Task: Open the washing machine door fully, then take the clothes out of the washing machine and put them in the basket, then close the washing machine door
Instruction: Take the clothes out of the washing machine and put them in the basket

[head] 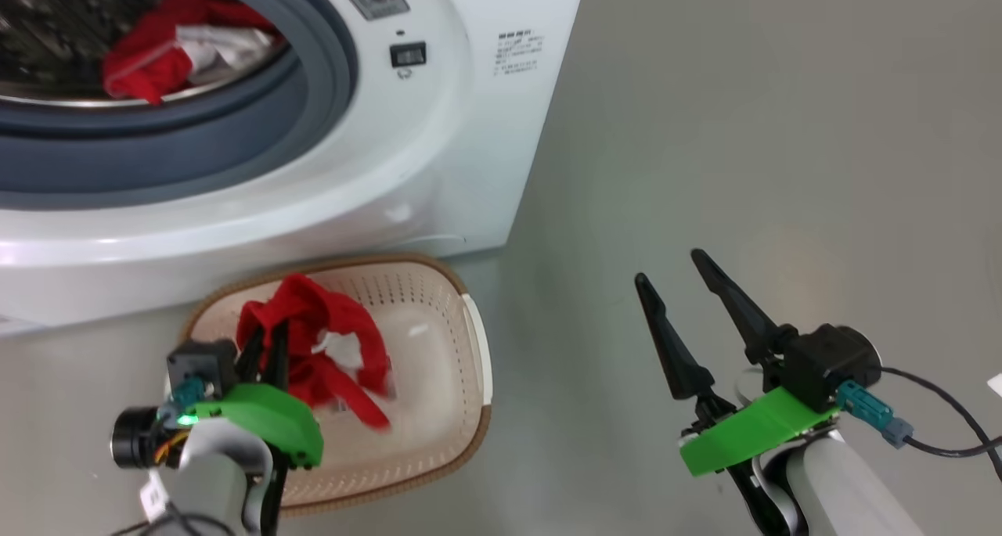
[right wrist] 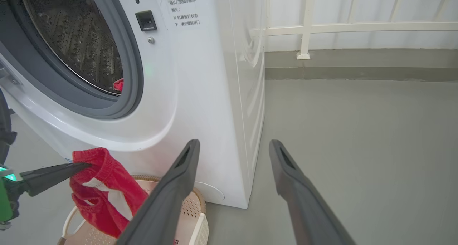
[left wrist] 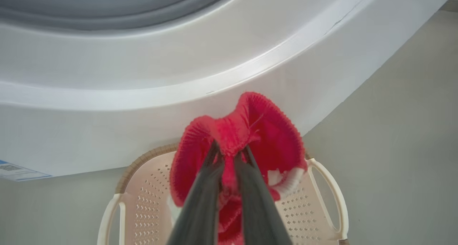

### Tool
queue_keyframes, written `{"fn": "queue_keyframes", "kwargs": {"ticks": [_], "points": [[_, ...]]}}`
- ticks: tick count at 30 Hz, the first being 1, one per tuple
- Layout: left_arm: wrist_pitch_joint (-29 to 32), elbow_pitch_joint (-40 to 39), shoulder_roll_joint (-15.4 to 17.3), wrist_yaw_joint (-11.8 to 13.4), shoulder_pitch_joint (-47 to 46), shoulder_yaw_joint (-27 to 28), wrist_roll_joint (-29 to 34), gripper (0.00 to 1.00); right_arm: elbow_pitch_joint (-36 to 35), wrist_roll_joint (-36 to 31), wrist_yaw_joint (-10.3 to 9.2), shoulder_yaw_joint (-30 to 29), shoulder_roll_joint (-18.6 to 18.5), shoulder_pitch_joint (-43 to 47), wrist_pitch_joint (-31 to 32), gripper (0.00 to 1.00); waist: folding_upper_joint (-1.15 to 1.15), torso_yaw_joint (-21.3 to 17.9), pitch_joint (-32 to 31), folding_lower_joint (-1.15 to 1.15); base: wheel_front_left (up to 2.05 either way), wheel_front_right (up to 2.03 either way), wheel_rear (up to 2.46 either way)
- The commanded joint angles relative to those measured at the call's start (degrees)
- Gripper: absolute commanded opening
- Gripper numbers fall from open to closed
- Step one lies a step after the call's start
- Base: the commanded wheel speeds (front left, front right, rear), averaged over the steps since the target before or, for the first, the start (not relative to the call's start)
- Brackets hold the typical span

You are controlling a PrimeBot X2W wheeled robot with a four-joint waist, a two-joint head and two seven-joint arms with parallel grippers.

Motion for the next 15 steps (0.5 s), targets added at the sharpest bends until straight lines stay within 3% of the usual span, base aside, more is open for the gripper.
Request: {"fn": "queue_keyframes", "kwargs": {"ticks": [1,8,15], "points": [[-0.7,0.9,0.8,-0.4,-2.0,2.1,-0.7,0.0,-1.2,0.5,0.36,1.5,0.0,-1.2,-0.4,1.0,0.0,-0.9,2.7,0.0,0.0,0.0,0.0],[-0.7,13.3,1.6,-1.8,-9.3,2.4,-0.9,0.0,-1.3,1.1,0.36,2.7,0.1,-3.6,-0.4,1.0,0.0,-2.2,7.3,0.0,0.0,0.0,0.0],[-0.7,20.2,2.7,-2.5,-13.4,2.7,-1.0,0.0,-1.4,1.4,0.36,3.2,0.3,-5.0,-0.4,1.0,0.0,-3.4,10.5,0.0,0.0,0.0,0.0]]}}
